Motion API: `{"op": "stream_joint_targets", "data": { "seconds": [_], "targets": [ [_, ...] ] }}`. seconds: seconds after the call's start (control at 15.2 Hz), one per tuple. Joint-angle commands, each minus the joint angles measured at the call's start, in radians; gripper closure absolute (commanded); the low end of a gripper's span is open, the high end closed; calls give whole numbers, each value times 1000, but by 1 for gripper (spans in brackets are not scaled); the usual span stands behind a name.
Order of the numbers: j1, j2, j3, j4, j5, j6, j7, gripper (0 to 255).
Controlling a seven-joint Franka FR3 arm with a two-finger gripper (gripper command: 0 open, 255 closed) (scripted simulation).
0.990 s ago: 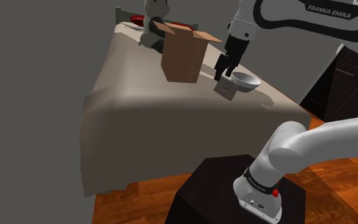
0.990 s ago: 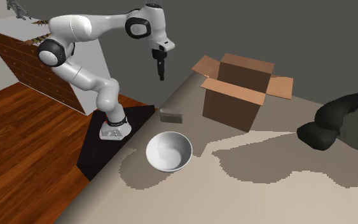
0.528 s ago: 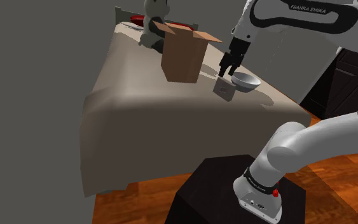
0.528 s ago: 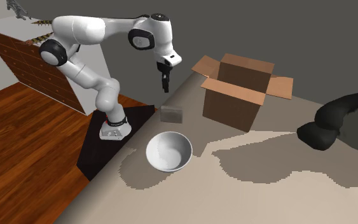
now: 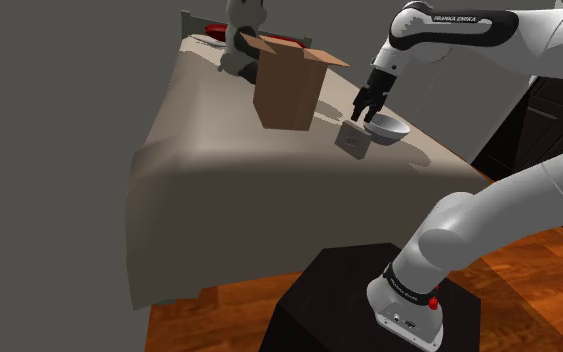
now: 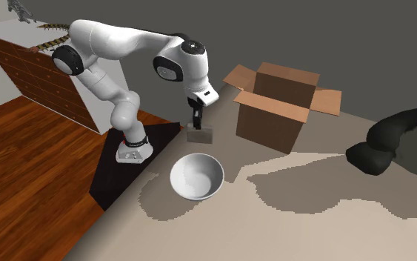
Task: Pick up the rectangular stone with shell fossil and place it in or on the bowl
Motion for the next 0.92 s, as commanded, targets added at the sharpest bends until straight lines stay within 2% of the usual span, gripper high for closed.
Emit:
{"op": "stream_joint_targets", "data": {
  "seconds": [0.0,0.13,0.59,0.86],
  "targets": [
    [-2,62,-56,37,25,8,-54,0],
    [-4,105,-93,63,44,10,-90,0],
    [-4,102,-90,-41,45,112,-90,0],
    [-4,102,-90,-41,45,112,-90,0]
  ]
}}
